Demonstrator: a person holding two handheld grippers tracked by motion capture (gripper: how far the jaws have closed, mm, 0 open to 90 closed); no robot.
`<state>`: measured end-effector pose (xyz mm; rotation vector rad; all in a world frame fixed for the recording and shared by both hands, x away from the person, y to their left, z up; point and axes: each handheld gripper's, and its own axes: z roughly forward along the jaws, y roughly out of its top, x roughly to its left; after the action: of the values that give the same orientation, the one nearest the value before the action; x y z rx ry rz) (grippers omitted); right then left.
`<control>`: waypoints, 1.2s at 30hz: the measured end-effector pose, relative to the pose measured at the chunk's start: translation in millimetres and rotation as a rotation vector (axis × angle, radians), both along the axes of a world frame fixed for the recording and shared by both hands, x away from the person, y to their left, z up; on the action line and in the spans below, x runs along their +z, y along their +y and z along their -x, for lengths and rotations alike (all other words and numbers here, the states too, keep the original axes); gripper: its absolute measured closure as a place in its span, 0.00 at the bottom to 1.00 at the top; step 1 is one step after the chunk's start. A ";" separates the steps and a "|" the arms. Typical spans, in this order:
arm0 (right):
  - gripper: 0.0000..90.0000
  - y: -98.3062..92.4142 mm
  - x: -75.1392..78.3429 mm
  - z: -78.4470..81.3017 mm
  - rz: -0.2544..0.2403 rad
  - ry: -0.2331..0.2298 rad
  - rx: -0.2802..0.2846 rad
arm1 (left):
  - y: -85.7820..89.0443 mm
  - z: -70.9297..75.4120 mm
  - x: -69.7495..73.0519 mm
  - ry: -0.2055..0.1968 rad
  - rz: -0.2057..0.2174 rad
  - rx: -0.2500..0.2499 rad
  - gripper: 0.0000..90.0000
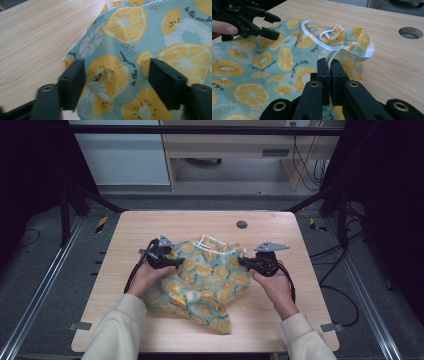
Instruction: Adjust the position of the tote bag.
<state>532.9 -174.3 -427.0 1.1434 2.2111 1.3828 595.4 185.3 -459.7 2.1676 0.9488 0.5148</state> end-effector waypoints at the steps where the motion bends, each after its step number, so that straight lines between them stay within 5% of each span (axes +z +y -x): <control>1: 0.98 0.2 0.1 0.0 -0.001 0.000 -0.002 | -0.7 0.1 -0.2 -0.001 -0.007 -0.004 0.44; 7: 0.98 -1.4 0.5 -0.4 -0.009 -0.007 0.000 | -2.6 1.3 -1.3 0.001 -0.017 -0.030 0.85; 10: 0.99 -1.8 0.9 -0.4 -0.012 -0.011 -0.001 | -3.5 2.0 -0.6 0.003 -0.018 -0.033 0.98; 36: 1.00 -24.1 16.7 8.1 0.009 -0.042 -0.047 | 15.9 19.6 26.1 -0.057 0.040 -0.016 1.00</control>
<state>524.7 -198.4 -410.3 1.1448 2.1458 1.3639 575.8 201.2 -433.6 2.1119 0.9034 0.5423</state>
